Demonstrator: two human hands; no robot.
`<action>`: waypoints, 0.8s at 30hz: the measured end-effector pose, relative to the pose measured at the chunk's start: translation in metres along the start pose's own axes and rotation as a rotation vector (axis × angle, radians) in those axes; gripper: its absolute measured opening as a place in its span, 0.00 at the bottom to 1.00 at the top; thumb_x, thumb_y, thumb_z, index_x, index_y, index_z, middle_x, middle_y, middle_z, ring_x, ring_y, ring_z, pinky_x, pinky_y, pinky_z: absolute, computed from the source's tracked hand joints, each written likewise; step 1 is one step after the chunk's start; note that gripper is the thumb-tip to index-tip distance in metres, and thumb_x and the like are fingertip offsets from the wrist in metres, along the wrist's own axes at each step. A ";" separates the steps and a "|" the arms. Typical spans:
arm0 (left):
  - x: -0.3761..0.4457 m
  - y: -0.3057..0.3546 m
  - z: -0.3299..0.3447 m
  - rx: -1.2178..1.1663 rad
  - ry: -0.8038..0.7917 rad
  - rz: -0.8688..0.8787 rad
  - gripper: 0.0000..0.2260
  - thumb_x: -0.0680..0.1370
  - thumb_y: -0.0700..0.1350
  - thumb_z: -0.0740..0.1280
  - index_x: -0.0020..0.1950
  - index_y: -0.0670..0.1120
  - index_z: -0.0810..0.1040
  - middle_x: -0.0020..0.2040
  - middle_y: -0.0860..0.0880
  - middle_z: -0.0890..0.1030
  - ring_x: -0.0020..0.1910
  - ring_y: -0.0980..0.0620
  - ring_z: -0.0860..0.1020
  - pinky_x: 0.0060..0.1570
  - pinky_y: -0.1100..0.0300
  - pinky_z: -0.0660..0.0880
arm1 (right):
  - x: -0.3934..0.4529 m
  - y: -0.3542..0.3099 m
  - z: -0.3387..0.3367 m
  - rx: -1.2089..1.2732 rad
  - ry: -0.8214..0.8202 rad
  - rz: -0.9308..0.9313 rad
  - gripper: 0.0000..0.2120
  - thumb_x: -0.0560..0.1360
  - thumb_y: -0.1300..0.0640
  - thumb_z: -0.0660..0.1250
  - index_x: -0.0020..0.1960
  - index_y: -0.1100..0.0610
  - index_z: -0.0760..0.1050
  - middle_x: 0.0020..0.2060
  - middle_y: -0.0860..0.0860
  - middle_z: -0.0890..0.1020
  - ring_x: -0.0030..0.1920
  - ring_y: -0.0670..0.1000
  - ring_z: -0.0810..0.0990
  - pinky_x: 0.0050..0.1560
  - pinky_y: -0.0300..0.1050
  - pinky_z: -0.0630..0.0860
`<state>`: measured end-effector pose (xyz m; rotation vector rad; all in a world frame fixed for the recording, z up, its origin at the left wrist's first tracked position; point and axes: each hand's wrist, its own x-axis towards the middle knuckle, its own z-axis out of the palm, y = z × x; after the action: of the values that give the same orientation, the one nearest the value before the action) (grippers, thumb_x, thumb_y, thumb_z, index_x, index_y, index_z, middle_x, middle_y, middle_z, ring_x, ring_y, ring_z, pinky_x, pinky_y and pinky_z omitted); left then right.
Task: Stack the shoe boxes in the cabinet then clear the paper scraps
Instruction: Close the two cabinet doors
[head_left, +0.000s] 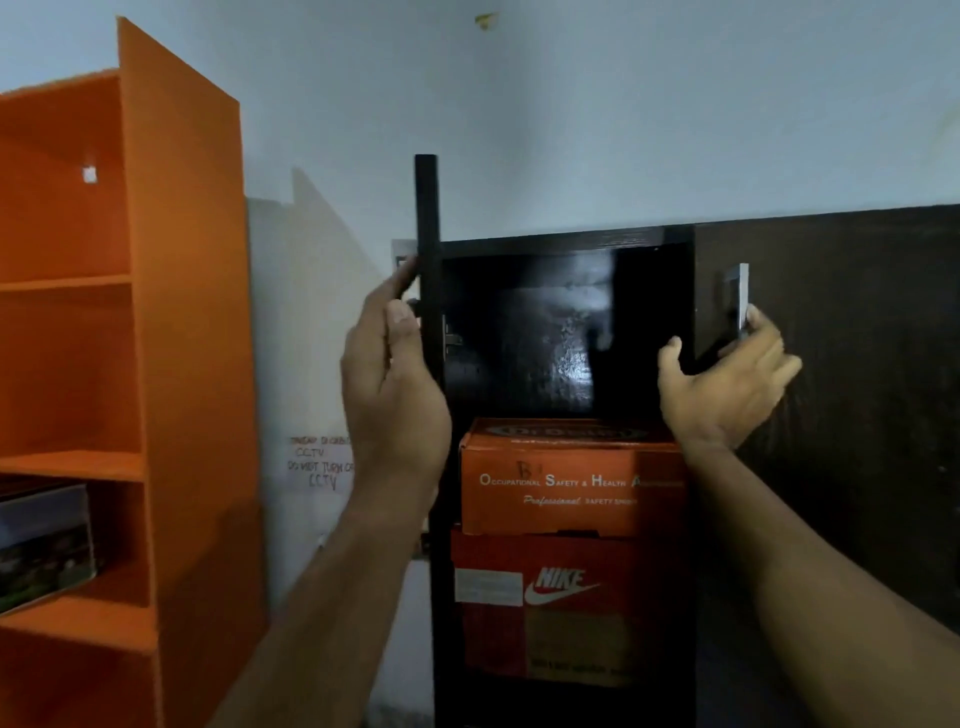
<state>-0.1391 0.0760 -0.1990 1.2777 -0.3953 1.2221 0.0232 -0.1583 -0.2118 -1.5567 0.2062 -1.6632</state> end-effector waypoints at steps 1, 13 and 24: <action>-0.005 -0.006 0.013 -0.058 -0.020 -0.019 0.16 0.86 0.47 0.56 0.67 0.59 0.78 0.57 0.46 0.81 0.58 0.48 0.81 0.58 0.44 0.80 | 0.001 0.002 0.001 0.026 -0.010 0.002 0.31 0.72 0.44 0.68 0.70 0.58 0.70 0.55 0.57 0.80 0.60 0.62 0.73 0.58 0.59 0.73; -0.016 -0.074 0.141 -0.139 -0.320 -0.101 0.10 0.84 0.41 0.64 0.64 0.48 0.78 0.57 0.55 0.80 0.57 0.56 0.80 0.54 0.66 0.77 | 0.045 0.054 0.015 0.189 -0.420 0.089 0.07 0.82 0.61 0.62 0.58 0.59 0.76 0.54 0.58 0.83 0.59 0.60 0.79 0.65 0.53 0.74; 0.018 -0.139 0.206 0.088 -0.439 -0.233 0.11 0.82 0.37 0.63 0.61 0.48 0.79 0.56 0.50 0.83 0.56 0.53 0.80 0.47 0.68 0.75 | 0.054 0.064 0.033 0.303 -0.455 0.154 0.09 0.80 0.68 0.64 0.53 0.56 0.75 0.46 0.48 0.82 0.48 0.46 0.81 0.51 0.34 0.75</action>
<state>0.0628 -0.0690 -0.1872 1.6227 -0.4947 0.7659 0.0868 -0.2208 -0.2036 -1.5918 -0.1554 -1.1251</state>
